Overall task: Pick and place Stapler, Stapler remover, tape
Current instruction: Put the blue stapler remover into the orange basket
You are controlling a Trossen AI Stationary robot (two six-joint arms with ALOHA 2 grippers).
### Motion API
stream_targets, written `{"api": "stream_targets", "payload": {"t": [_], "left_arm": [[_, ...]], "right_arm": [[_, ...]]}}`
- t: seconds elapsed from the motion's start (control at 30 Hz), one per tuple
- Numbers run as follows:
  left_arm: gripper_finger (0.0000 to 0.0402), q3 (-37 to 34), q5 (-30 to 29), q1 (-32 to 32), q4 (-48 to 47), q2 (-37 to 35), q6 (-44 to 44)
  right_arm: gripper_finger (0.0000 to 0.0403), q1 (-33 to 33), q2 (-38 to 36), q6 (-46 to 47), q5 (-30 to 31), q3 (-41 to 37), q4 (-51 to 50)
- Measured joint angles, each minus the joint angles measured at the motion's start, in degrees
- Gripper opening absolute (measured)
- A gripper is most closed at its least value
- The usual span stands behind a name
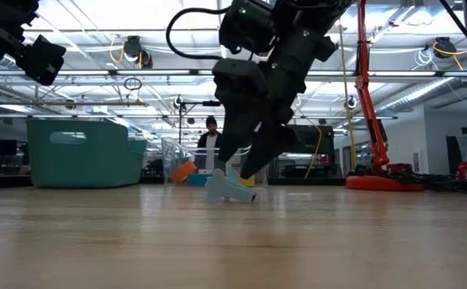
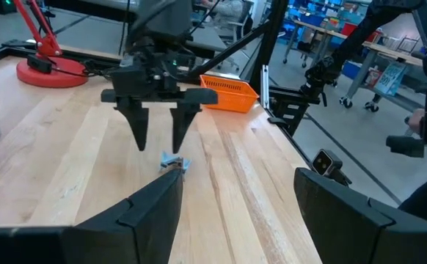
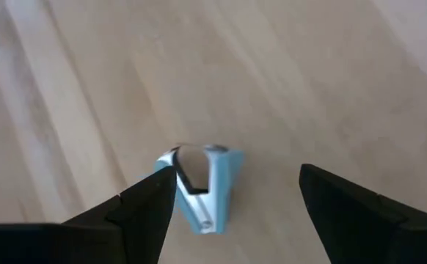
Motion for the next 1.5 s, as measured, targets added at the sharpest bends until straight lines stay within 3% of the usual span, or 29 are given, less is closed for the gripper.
{"api": "stream_targets", "payload": {"t": [0.6, 0.83, 1.5], "left_arm": [[0.0267, 0.0, -0.11, -0.01, 0.04, 0.0, 0.17], [0.0267, 0.0, -0.11, 0.01, 0.02, 0.0, 0.04], [0.0267, 0.0, -0.09, -0.01, -0.02, 0.0, 0.2]], "right_arm": [[0.0283, 0.9, 4.51, -0.6, 0.25, 0.2, 0.38], [0.0283, 1.05, 4.74, -2.24, 5.35, 0.2, 0.97], [0.0281, 1.34, 4.94, -4.79, 7.26, 0.07, 2.47]]}}
